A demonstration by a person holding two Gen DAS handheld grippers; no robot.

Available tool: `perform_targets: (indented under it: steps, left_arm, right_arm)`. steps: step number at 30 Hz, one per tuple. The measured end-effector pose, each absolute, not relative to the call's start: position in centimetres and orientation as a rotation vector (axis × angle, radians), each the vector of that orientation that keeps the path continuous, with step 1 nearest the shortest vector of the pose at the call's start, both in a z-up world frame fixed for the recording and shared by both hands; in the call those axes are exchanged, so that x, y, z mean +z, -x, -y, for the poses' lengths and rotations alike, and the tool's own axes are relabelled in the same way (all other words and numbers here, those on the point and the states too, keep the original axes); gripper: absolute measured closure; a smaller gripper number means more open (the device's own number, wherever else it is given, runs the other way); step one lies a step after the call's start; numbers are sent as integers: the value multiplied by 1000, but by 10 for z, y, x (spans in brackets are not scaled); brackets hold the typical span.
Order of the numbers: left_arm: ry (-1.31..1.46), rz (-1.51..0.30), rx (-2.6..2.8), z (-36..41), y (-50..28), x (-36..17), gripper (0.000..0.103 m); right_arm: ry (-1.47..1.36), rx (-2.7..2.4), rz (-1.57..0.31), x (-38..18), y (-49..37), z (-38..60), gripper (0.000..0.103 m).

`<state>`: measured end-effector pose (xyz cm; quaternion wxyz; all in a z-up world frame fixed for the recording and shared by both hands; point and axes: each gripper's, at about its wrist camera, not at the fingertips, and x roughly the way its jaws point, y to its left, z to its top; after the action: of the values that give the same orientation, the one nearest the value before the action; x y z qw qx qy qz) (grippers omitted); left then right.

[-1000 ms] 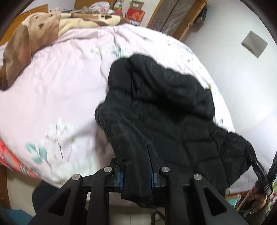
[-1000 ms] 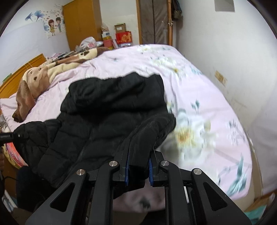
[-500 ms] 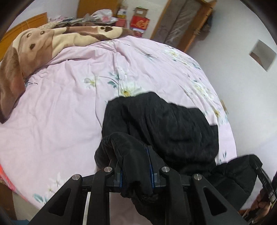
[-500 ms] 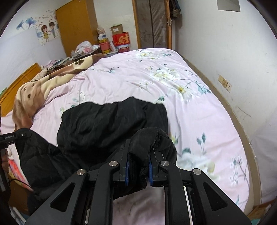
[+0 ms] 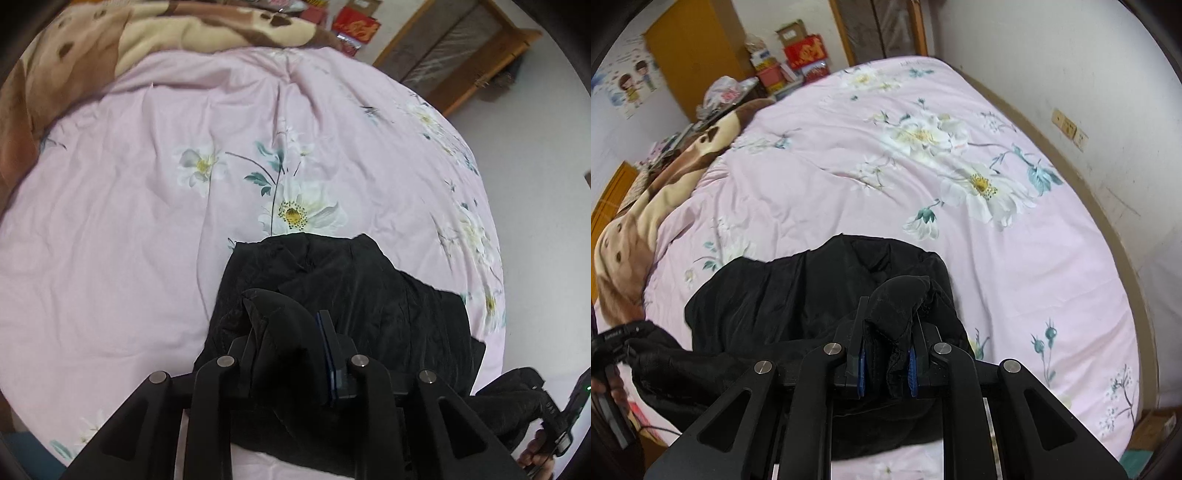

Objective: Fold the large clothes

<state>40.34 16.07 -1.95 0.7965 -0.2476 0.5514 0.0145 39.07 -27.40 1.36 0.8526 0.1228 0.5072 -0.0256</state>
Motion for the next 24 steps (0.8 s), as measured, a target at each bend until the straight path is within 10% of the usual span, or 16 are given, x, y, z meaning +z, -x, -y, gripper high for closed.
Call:
perform_targets:
  steps: [9, 24]
  left_arm:
    - [662, -1116, 60, -200, -419, -33, 40]
    - [533, -967, 49, -216, -410, 3, 26]
  right_arm:
    - [-456, -64, -1148, -7, -433, 298, 78]
    - [-410, -32, -989, 59, -443, 313, 48]
